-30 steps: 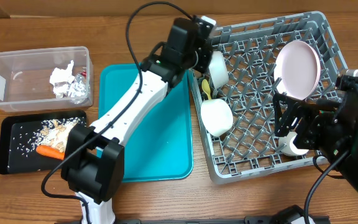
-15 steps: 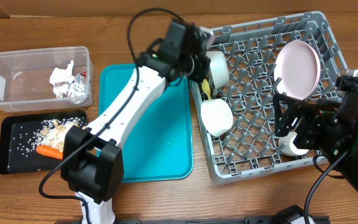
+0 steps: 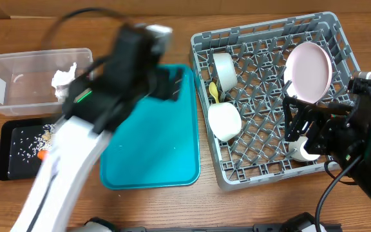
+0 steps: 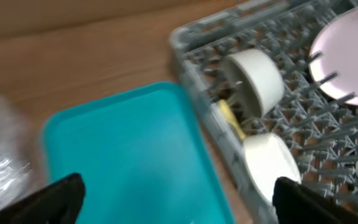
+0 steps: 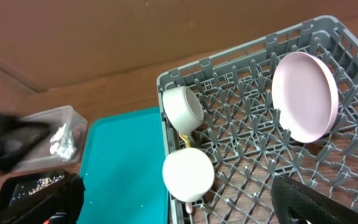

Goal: Sort waste into correct bins and load items into the dishwasher rack

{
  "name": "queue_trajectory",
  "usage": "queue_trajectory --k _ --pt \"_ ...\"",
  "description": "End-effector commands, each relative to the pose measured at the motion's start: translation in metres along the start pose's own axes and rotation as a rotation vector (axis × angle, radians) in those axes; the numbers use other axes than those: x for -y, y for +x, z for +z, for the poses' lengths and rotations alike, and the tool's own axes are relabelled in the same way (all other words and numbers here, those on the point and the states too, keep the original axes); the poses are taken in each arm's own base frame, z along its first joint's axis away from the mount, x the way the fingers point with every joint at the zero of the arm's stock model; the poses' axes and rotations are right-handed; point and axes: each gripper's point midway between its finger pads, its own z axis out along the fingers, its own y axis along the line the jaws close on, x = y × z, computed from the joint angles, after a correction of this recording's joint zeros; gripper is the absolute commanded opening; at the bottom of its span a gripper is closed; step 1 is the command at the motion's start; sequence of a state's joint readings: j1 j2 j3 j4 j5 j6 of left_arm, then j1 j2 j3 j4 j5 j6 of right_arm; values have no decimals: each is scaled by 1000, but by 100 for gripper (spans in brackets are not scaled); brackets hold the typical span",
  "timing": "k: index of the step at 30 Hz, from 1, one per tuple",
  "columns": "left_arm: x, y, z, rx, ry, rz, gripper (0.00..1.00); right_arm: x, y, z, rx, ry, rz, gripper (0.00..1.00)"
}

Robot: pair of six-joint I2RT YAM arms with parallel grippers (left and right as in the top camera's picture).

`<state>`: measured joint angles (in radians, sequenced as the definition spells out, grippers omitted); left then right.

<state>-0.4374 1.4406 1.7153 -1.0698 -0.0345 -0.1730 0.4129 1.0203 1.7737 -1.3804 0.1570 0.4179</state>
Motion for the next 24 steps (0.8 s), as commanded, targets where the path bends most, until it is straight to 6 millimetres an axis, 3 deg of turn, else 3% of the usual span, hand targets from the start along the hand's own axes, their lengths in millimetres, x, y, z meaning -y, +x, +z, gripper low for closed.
queue_trajectory --k 1,5,11,14,24 --pt "-49 15 -67 65 -203 -122 100 0 -4 -2 16 1 4 100" --pt "-78 45 -122 99 -333 -215 100 0 -4 -2 16 1 4 100" --pt "-86 73 -167 141 -348 -244 100 0 -4 -2 16 1 4 100" --pt "-86 74 -177 175 -338 -252 100 0 -4 -2 16 1 4 100" --pt "-86 72 -175 178 -338 -251 100 0 -4 -2 16 1 4 100"
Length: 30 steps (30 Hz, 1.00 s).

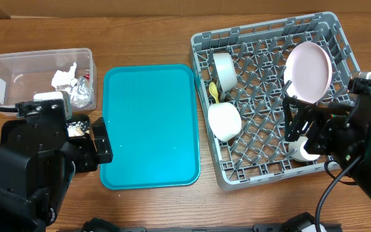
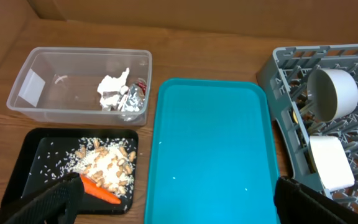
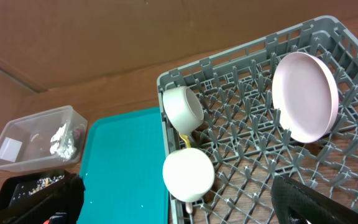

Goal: Sort waste into correct bins and load items into the dishwasher rack

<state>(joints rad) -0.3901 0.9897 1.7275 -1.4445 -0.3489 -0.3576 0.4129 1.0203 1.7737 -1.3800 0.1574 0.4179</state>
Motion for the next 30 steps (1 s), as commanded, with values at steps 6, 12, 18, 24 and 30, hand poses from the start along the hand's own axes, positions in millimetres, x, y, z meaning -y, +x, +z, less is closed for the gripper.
queue_trajectory --k 6,12,18,24,30 --pt "-3 -2 2 6 -23 -19 100 4 3 -7 0 9 -5 100" --pt "-3 -2 2 6 -23 -19 100 31 -25 -24 230 106 -19 100" --pt "-3 -2 2 6 -23 -19 100 46 -26 -9 474 89 -75 100" --pt "-3 -2 2 6 -23 -19 100 73 20 34 537 90 -53 100" --pt "-3 -2 2 6 -23 -19 100 104 75 67 554 117 -42 100"
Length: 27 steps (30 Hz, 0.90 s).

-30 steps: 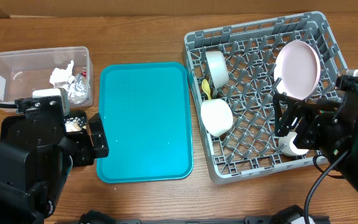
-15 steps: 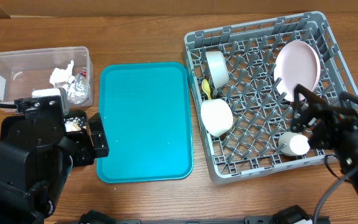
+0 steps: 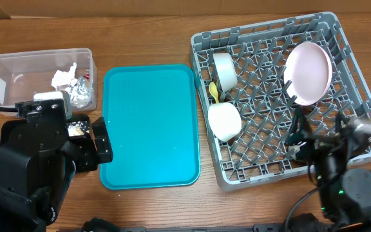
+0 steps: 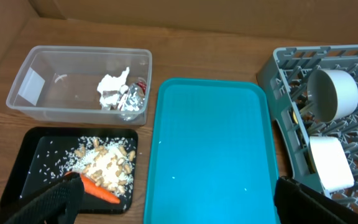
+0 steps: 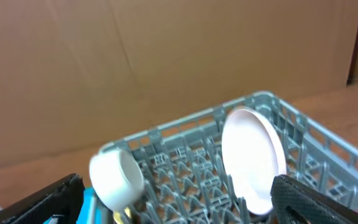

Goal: Sort waste into correct bins and load items into the dishwasher rack

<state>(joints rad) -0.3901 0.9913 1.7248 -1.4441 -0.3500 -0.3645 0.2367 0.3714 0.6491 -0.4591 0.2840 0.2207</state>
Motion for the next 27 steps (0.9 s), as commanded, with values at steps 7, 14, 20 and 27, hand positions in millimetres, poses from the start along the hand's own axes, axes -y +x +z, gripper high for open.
queue_trajectory --k 7,14,20,27 --pt "-3 -2 1 9 -21 -13 100 31 66 2 110 21 26 100" --pt "-3 -2 1 8 -21 -13 100 37 102 20 157 4 38 100" --pt "-3 -2 1 8 -21 -13 100 39 108 23 180 1 44 100" --pt "-3 -2 1 8 -21 -13 100 42 119 25 134 15 32 100"
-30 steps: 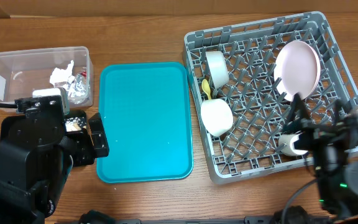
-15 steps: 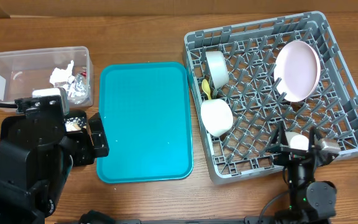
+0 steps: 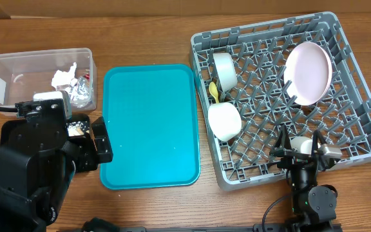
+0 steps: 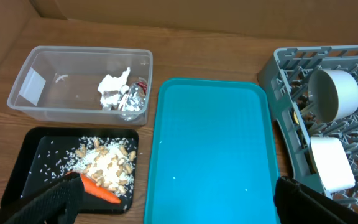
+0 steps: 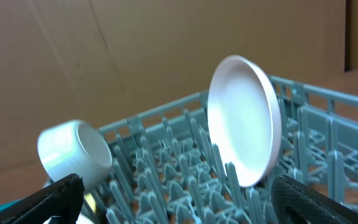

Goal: Sort waste into correct bins and load items into the dishwasher rack

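Observation:
The grey dishwasher rack [image 3: 359, 122] holds a pink plate [image 3: 308, 73] on edge, a white cup [image 3: 224, 67] on its side, a white bowl [image 3: 224, 121] and a yellow utensil [image 3: 213, 92]. A clear bin [image 4: 79, 84] holds crumpled paper and foil. A black tray [image 4: 23, 168] carries rice, peanuts and a carrot [image 4: 98, 191]. My left gripper [image 4: 179, 208] is open high over the near end of the teal tray [image 4: 213, 149], with nothing in it. My right gripper [image 5: 179, 208] is open low at the rack's front edge, facing the plate [image 5: 244, 127] and cup [image 5: 76, 155].
The teal tray [image 3: 150, 125] lies bare between the bins and the rack. My left arm [image 3: 34, 171] covers most of the black tray in the overhead view. A brown cardboard wall stands behind the table.
My right arm has moved from the rack's front right corner to its front edge, and its camera now sits lower and nearer the plate. The left arm has not moved.
At first my left arm was a blur over the teal tray's far left and my right gripper hung over the rack's right side. Then the left arm stood at the front left over the black tray. Afterwards the right arm was lower, now at the rack's front.

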{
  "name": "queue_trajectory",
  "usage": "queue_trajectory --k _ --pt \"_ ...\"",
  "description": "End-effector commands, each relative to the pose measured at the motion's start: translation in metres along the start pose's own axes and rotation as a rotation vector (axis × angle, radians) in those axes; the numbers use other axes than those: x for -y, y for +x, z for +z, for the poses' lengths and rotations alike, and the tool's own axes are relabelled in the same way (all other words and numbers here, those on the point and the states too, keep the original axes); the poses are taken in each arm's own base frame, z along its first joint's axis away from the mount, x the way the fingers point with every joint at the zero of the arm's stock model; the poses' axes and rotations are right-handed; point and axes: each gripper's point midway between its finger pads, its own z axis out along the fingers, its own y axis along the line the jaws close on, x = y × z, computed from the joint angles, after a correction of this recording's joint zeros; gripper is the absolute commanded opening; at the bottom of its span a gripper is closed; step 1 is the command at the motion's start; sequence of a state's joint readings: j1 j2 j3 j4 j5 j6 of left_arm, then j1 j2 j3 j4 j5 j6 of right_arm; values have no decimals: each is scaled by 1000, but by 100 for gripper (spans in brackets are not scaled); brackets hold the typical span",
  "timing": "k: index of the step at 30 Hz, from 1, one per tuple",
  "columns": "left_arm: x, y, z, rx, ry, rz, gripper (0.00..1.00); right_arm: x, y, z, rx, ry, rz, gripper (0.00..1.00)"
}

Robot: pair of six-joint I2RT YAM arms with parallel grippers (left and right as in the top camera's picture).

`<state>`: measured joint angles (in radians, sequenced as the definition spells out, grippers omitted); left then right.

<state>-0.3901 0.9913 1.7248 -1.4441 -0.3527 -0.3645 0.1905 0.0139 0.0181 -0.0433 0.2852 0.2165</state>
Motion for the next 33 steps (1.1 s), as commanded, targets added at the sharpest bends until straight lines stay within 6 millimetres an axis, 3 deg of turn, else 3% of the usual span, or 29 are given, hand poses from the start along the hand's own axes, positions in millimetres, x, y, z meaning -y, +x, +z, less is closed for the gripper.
queue_trajectory --k 1,18,22,25,27,30,33 --pt "-3 -2 1 7 -19 -13 100 3 5 0 -10 9 -4 100" --pt "-3 -1 1 5 -20 -11 100 3 5 0 -11 8 -4 100" --pt "-20 -5 1 34 -108 0 100 3 5 0 -11 8 -5 100" --pt "-35 -18 14 135 -147 -91 100 3 5 0 -11 8 -4 100" --pt "-30 -18 25 188 -84 -49 100 3 5 0 -11 8 -4 100" --pt "-17 -12 37 290 27 44 100 3 5 0 -11 8 -5 100" --pt "-17 1 45 384 48 68 100 3 5 0 -11 8 -4 100"
